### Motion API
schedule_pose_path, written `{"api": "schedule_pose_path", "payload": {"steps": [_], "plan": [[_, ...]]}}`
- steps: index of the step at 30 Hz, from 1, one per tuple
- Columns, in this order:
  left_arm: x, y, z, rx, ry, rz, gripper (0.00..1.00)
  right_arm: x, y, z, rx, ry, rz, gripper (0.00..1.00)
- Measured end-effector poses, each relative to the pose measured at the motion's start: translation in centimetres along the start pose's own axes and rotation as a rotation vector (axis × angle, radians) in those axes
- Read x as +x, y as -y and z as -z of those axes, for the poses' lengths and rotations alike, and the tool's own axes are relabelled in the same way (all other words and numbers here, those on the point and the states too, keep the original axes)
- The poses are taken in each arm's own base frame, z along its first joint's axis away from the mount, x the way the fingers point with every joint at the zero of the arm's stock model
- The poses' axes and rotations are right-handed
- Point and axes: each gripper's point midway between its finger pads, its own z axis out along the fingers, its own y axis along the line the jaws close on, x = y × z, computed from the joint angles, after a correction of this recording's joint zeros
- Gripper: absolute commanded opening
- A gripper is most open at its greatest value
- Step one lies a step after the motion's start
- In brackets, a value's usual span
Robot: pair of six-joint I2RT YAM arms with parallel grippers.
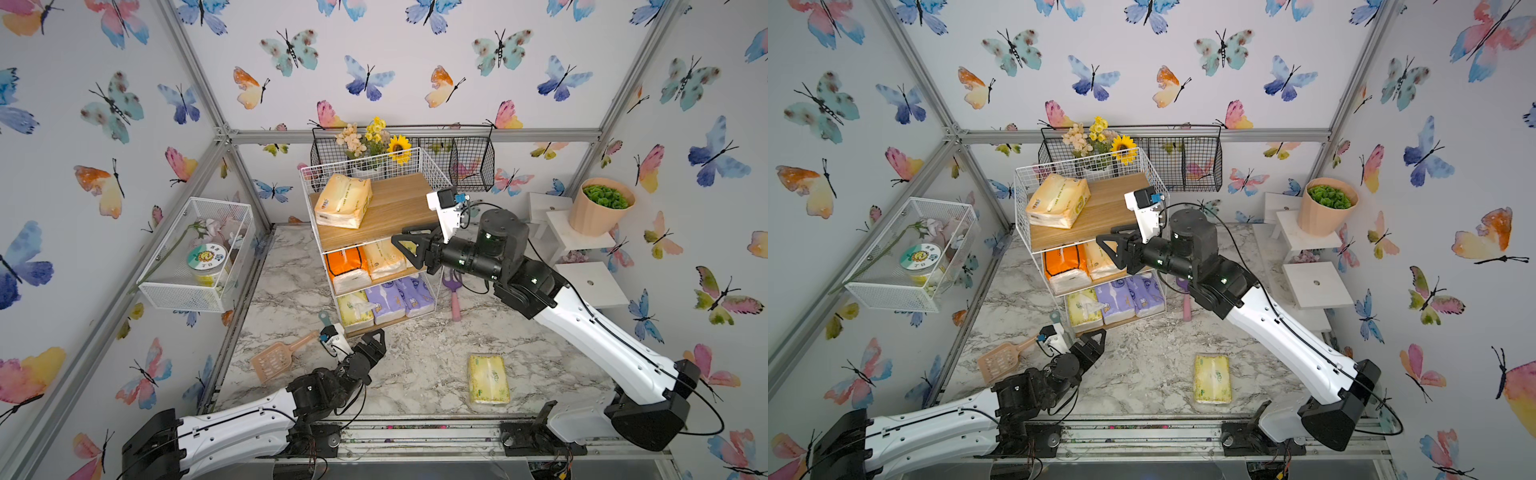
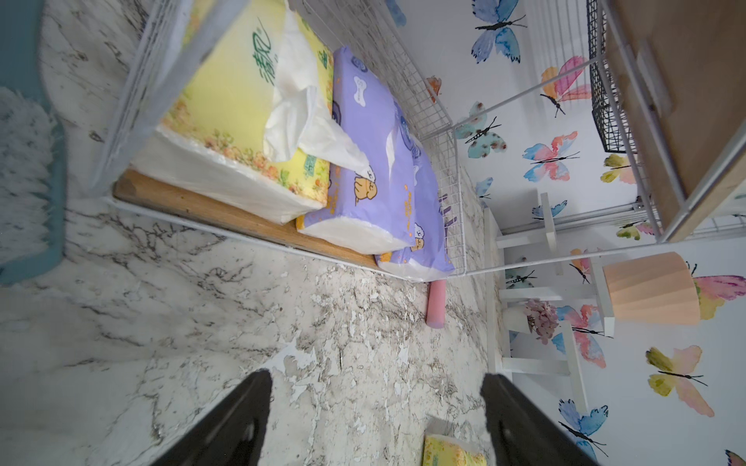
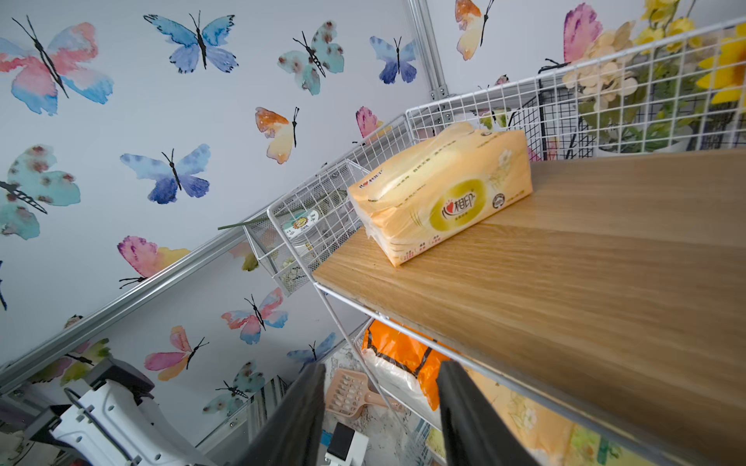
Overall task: Remove the tissue boxes from the shelf
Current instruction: Pick up a box of tissues from the shelf.
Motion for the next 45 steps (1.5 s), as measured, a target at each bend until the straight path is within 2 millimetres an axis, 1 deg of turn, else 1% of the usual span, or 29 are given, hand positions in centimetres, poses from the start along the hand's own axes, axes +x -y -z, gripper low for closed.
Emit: {"api": "schedule_pose_path", "payload": {"steps": [5,9,14,17,24,28,33,36,39,42,45], "plan": [[0.1,-1.0,0.2,-0.012,-0.003,0.009,0.86,-0.9,-0.2,-2.7,0.006,0.005,0.038,0.49],[0.2,-1.8,0.2,-0.027,-0.005,0.004,0.86,-1.5,-0.8,-4.1,0.026,0.019,0.081,0.50],[0.1,-1.8,0.2,-0.027,-0.005,0.006,0.86,-3.3,-1.2,-6.1,0.082,0.048,0.152,0.49],[0.1,-1.8,0.2,-0.026,-0.006,0.006,0.86,-3.5,-1.0,-6.9,0.117,0.050,0.184,0.49],[0.1,-1.8,0.2,-0.027,-0.007,0.008,0.86,-3.0,-0.3,-8.7,0.167,0.041,0.230,0.46],[0.2,-1.8,0.2,-0.027,-0.009,0.008,0.86,-2.8,0.1,-9.3,0.188,0.032,0.238,0.47],[0.2,-1.8,0.2,-0.027,-0.011,0.008,0.86,-2.2,0.4,-9.3,0.211,0.010,0.245,0.49],[0.3,-1.8,0.2,-0.026,-0.018,0.008,0.86,-2.4,0.3,-9.5,0.215,0.012,0.246,0.50],[0.4,-1.8,0.2,-0.025,-0.024,0.008,0.86,-2.4,0.5,-9.8,0.227,0.010,0.246,0.50],[0.4,-1.8,0.2,-0.025,-0.024,0.008,0.86,-2.0,1.0,-10.1,0.246,-0.005,0.247,0.50],[0.4,-1.8,0.2,-0.025,-0.024,0.008,0.86,-1.6,1.4,-10.6,0.261,-0.019,0.252,0.47]]}}
